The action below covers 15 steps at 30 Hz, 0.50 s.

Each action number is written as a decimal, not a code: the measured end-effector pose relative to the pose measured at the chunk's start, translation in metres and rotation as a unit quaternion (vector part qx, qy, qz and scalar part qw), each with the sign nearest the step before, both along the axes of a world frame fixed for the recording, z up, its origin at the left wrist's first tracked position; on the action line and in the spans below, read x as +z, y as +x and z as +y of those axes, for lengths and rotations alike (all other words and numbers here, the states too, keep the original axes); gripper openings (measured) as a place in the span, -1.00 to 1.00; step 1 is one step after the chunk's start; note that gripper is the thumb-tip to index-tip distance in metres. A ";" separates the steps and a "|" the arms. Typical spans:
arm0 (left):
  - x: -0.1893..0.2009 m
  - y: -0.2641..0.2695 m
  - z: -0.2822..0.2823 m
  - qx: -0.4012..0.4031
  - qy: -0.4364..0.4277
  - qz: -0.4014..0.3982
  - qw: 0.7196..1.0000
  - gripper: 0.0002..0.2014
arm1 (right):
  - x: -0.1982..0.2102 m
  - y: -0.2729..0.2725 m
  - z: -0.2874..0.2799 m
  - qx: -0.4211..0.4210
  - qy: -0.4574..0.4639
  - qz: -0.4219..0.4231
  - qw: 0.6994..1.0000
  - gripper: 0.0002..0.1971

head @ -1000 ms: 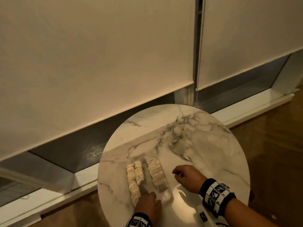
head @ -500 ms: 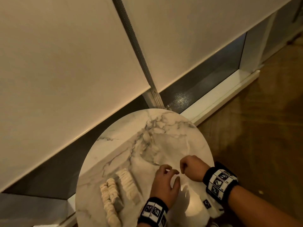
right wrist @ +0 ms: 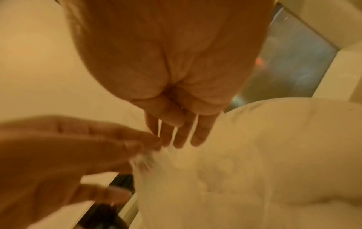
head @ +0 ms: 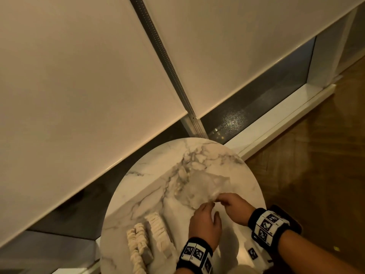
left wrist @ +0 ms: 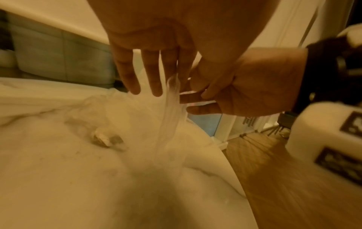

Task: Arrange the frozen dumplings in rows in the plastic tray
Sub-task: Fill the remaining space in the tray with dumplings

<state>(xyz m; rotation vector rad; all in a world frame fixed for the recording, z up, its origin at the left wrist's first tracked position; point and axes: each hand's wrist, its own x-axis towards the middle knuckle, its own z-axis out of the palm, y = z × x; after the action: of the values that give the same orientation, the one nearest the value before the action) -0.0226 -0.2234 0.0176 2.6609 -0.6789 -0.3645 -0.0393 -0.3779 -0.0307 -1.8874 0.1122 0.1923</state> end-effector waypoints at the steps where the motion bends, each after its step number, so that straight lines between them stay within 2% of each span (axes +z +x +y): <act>1: 0.005 0.001 0.003 0.024 -0.041 -0.023 0.999 -0.64 | 0.000 0.004 0.004 0.007 -0.006 -0.023 1.000 -0.37; 4: 0.020 0.010 0.013 0.078 -0.130 -0.115 0.982 -0.84 | 0.007 0.017 0.021 0.040 -0.029 -0.056 0.997 -0.46; 7: 0.037 0.025 0.023 0.102 -0.149 -0.175 0.968 -0.97 | 0.009 0.033 0.033 0.070 -0.091 -0.032 0.993 -0.53; 12: 0.054 0.049 0.039 0.122 -0.127 -0.195 0.965 -0.82 | 0.015 0.044 0.035 0.070 -0.228 0.114 0.964 -0.54; 15: 0.052 0.057 0.048 0.121 -0.104 -0.170 0.973 -0.57 | 0.013 0.050 0.036 0.038 -0.243 0.194 0.950 -0.50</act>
<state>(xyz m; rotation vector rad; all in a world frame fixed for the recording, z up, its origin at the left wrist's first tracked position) 0.0342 -0.1750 0.0700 2.5837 -0.4490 0.2227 0.0102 -0.3424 -0.0180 -2.3249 0.3838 0.6369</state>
